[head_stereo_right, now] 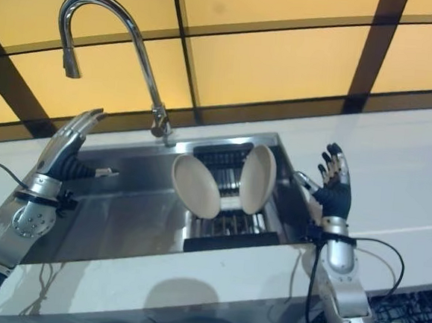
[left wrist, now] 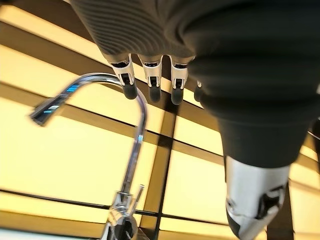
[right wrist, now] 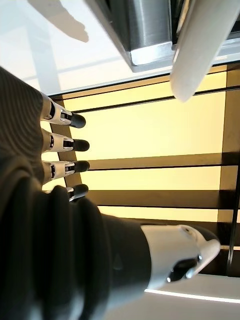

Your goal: Pick up plates and place into dishwasher.

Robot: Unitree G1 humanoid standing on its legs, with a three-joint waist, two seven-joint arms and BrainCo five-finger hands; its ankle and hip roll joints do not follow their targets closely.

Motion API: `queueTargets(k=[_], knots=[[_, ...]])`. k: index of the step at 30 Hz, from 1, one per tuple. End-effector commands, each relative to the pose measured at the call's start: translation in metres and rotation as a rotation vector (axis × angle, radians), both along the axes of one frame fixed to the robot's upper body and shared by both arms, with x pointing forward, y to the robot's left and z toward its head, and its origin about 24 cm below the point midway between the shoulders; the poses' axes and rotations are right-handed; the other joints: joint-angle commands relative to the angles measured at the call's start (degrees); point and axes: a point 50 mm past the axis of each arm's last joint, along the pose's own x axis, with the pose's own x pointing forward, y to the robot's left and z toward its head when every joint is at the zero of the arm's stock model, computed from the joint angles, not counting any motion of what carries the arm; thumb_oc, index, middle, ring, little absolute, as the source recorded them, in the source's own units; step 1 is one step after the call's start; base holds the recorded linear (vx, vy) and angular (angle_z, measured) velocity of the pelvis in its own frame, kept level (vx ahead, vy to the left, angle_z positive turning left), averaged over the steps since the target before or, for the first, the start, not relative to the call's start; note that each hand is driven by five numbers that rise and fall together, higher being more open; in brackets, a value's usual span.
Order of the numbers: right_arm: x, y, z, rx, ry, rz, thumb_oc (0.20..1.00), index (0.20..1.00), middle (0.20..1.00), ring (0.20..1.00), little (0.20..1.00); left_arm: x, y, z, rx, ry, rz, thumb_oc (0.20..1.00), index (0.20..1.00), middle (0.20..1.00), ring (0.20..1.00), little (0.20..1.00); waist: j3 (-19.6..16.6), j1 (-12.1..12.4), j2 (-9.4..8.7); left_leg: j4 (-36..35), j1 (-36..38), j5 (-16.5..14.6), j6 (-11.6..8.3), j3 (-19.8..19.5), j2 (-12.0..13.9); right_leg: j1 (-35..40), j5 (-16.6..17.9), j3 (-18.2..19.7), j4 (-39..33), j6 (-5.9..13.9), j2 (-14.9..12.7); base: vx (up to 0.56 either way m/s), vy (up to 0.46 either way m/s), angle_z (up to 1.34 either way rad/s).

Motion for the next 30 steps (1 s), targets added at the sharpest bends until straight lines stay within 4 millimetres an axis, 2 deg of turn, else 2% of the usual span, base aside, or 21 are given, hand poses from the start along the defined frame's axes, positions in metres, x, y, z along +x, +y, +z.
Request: queueTargets(k=[1, 7, 11, 21, 30], knots=[[0.003, -0.004, 0.016, 0.021, -0.093, -0.003, 1.0, 1.0, 1.0, 1.0, 1.0, 0.007, 0.008, 0.024, 0.164, -0.089, -0.007, 1.0, 1.0, 1.0, 1.0, 1.0, -2.4, -1.79, -4.09, -0.72, -6.23, 2.13, 1.11, 2.41, -1.42, 4.48, -8.28, 2.08, 0.25, 6.85, -5.1, 0.03, 0.002, -0.1], [0.002, -0.01, 0.016, 0.008, -0.081, -0.001, 1.0, 1.0, 1.0, 1.0, 1.0, 0.007, 0.01, 0.017, 0.466, -0.08, -0.038, 1.0, 1.0, 1.0, 1.0, 1.0, -1.72, -3.17, -3.52, -0.72, -6.31, 2.19, 1.06, 3.49, -1.39, 3.81, -7.96, 2.87, 0.25, 6.98, -4.9, 0.04, 0.003, -0.08], [0.003, -0.009, 0.014, -0.004, -0.067, 0.009, 1.0, 1.0, 1.0, 1.0, 1.0, 0.011, 0.007, 0.01, 0.57, -0.075, -0.069, 1.0, 1.0, 1.0, 1.0, 1.0, -1.17, -4.02, -3.07, -0.72, -6.37, 2.14, 1.1, 3.88, -1.5, 3.48, -7.88, 3.32, 0.25, 7.04, -4.76, 0.06, 0.013, -0.09], [0.004, -0.007, 0.01, -0.019, -0.035, 0.002, 1.0, 1.0, 1.0, 1.0, 1.0, 0.017, -0.004, -0.008, 0.672, -0.025, -0.126, 1.0, 1.0, 1.0, 1.0, 1.0, -0.44, -5.14, -3.23, -0.72, -6.08, 2.04, 1.18, 4.81, -1.34, 3.34, -7.91, 4.16, 0.25, 7.16, -4.23, 0.07, 0.002, -0.06], [0.004, -0.008, 0.009, -0.029, -0.017, 0.01, 1.0, 1.0, 1.0, 1.0, 1.0, 0.019, -0.002, -0.019, 0.672, -0.004, -0.091, 1.0, 1.0, 1.0, 1.0, 1.0, 0.2, -5.73, -3.48, -0.72, -5.62, 2.08, 1.39, 5.09, -1.34, 3.55, -7.85, 5.07, 0.25, 7.19, -3.93, 0.08, 0.008, -0.08]])
